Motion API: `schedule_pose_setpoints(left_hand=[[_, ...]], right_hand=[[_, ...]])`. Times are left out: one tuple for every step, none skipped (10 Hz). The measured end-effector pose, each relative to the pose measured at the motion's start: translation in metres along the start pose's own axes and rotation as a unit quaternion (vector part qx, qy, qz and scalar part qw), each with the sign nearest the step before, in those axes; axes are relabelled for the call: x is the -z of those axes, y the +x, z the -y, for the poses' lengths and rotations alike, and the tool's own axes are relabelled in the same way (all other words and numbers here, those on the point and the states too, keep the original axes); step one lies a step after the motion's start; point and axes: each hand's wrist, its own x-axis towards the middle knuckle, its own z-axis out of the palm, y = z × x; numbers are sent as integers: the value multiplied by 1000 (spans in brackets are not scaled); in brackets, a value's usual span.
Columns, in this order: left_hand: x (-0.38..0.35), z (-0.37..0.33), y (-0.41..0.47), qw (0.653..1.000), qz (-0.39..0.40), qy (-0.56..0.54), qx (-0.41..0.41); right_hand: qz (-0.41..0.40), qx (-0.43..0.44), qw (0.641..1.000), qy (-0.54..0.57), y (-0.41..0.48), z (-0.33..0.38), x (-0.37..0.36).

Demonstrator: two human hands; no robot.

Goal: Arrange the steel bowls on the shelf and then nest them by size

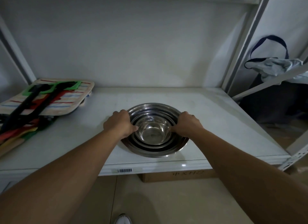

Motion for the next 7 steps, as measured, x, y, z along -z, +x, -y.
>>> schedule_pose_setpoints(left_hand=[[2, -2, 0, 1000, -2, 9, 3], [2, -2, -1, 1000, -7, 16, -1], [1, -2, -1, 1000, -11, 17, -3], [2, 1, 0, 1000, -1, 14, -8], [1, 4, 4, 1000, 15, -1, -11], [2, 6, 2, 999, 25, -24, -16], [13, 3, -4, 996, 16, -91, 4]], right_hand=[[-5, -7, 1000, -6, 1, 3, -1], [-10, -7, 1000, -10, 2, 3, -1], [-5, -5, 1000, -16, 2, 2, -1], [9, 12, 1000, -18, 3, -2, 2], [20, 28, 999, 2, 3, -8, 4], [35, 24, 999, 34, 1, -9, 3], [-1, 9, 997, 72, -7, -5, 20]])
